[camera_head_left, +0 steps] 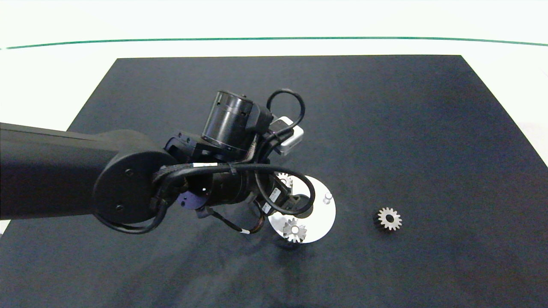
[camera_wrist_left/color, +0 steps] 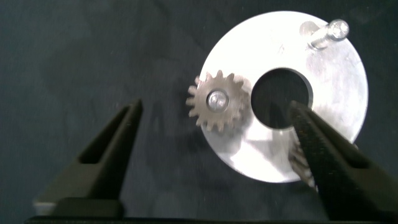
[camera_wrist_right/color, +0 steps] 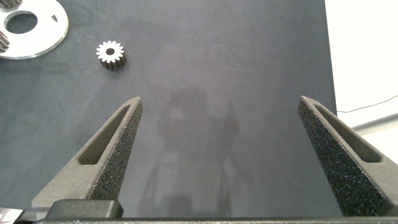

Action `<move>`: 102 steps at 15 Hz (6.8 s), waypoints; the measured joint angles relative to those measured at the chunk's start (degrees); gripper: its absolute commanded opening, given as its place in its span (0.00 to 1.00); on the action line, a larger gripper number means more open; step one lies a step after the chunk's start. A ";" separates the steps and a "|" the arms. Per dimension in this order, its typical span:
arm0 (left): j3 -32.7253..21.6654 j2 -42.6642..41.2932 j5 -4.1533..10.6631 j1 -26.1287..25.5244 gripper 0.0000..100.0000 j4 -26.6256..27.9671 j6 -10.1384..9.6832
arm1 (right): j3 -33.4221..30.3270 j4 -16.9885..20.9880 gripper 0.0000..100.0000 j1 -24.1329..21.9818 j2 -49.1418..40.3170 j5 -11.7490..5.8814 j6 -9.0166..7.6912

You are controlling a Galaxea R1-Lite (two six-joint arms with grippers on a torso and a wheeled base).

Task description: Install three planetary gears onto the carrier pins

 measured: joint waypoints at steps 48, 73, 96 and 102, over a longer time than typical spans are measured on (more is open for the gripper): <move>32.39 -82.09 0.00 36.72 1.00 31.76 -15.19 | -17.01 -19.04 0.64 21.03 73.62 -0.55 0.96; 32.20 -83.60 -0.04 36.74 1.00 33.72 -15.13 | -16.85 -20.77 0.15 20.92 75.67 -0.54 2.10; 32.55 -83.83 -0.09 36.72 1.00 33.82 -15.08 | -27.90 -16.59 0.07 30.35 74.90 -3.35 1.71; 32.50 -84.02 -0.04 36.72 1.00 33.82 -15.08 | -32.63 -15.31 0.07 31.91 78.25 -3.39 1.88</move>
